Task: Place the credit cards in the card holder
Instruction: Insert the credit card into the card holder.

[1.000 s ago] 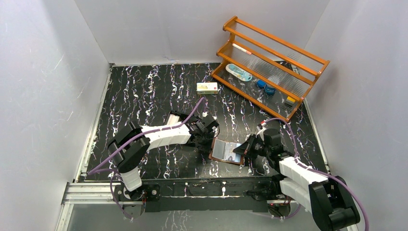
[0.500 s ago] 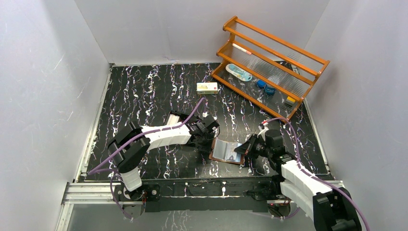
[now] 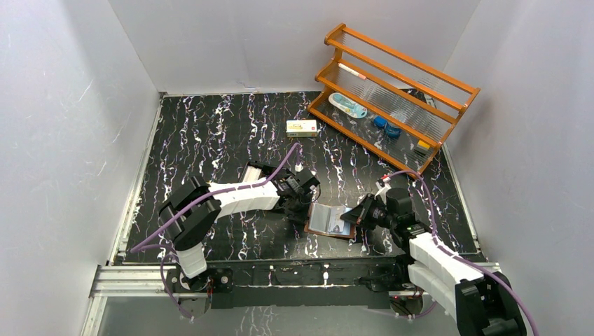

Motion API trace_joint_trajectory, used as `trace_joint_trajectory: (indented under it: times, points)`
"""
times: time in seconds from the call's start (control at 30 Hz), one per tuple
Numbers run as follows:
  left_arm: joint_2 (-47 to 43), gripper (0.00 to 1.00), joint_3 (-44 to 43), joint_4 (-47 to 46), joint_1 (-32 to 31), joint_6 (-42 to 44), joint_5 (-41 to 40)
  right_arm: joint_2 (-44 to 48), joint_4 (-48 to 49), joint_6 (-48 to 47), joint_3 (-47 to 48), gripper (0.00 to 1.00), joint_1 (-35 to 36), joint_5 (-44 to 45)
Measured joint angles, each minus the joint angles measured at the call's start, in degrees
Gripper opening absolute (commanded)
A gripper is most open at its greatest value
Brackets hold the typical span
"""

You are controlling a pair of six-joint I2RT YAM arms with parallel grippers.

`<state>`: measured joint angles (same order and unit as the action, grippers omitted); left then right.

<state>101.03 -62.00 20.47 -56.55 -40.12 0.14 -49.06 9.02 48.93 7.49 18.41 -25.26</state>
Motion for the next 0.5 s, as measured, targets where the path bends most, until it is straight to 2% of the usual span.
trace_joint_trajectory:
  times: [0.27,0.5]
  points:
    - [0.0,0.0,-0.5,0.7,-0.1,0.0,-0.3,3.5,-1.9,0.3,0.0,0.0,0.0,0.3]
    - [0.9,0.0,-1.2,0.9,-0.2,0.0,-0.3,1.0,-1.3,0.8,0.0,0.0,0.0,0.3]
